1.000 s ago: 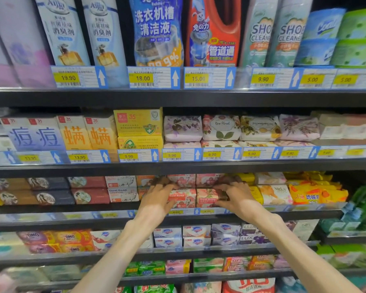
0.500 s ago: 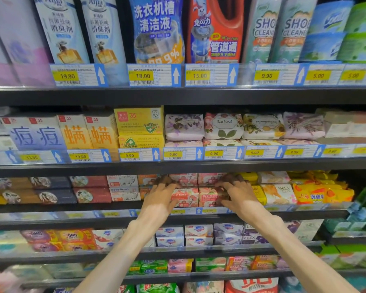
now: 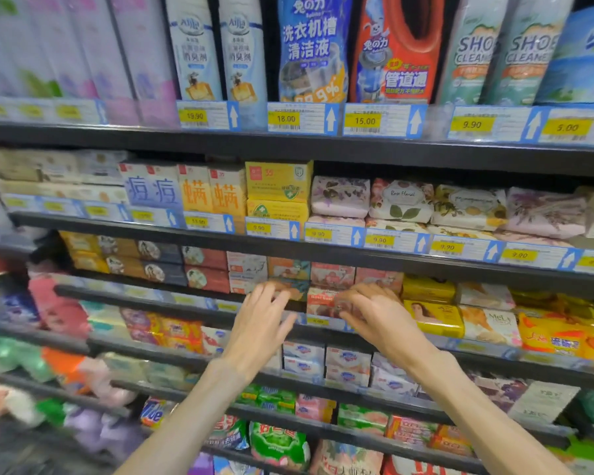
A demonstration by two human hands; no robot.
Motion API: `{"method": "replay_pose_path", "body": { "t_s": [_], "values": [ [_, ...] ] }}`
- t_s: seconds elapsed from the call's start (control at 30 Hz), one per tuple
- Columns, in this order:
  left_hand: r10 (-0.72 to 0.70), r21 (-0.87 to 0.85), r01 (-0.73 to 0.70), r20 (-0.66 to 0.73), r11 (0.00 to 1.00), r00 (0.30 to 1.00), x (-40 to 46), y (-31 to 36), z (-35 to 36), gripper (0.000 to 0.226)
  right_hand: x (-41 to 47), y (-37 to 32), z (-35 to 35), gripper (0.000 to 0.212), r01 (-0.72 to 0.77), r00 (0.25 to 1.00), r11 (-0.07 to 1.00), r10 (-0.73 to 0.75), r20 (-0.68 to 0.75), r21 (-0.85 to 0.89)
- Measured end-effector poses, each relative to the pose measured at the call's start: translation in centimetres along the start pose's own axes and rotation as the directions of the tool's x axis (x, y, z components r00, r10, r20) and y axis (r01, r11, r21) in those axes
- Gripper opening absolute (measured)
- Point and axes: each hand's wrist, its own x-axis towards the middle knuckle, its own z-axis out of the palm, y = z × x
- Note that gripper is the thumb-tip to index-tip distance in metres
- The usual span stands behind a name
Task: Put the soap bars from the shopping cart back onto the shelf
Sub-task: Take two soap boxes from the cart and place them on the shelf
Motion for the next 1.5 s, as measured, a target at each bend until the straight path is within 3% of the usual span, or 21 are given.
{"method": "replay_pose_path", "body": {
  "t_s": [0.17,0.33,0.57,0.7,0.87,1.0,1.5],
  "values": [
    [-0.172,0.075,0.173,-0.017,0.982,0.985,-7.3,-2.5,-3.2,0.045,2.2,-5.0,1.4,0.039,0.239,0.968,0.967,-0.245,0.059,0.094],
    [-0.383,0.203,0.38,-0.029,0.902,0.923,-16.8,-5.1,-7.3,0.051,2.9,-12.1,3.6,0.047,0.454,0.874,0.864,-0.479,0.082,0.218],
    [-0.644,0.341,0.624,-0.068,0.703,0.762,-31.4,-7.5,-14.5,0.059,3.0,-26.0,6.9,0.052,0.661,0.672,0.655,-0.734,0.101,0.366],
    [-0.77,0.388,0.745,-0.124,0.542,0.625,-39.1,-9.3,-18.7,0.064,2.5,-35.4,6.3,0.052,0.752,0.56,0.526,-0.828,0.036,0.397],
    [-0.835,0.379,0.828,-0.205,0.414,0.511,-48.0,-12.7,-23.8,0.062,1.8,-47.7,6.4,0.064,0.798,0.459,0.405,-0.888,-0.017,0.447],
    [-0.844,0.404,0.843,-0.249,0.355,0.475,-53.5,-15.9,-28.4,0.061,1.5,-57.8,6.4,0.061,0.839,0.386,0.327,-0.921,-0.053,0.435],
    [-0.91,0.422,0.886,-0.262,0.19,0.32,-69.6,-32.2,-39.8,0.065,3.3,-87.2,8.4,0.064,0.863,0.244,0.18,-0.967,-0.077,0.471]
  ]
}}
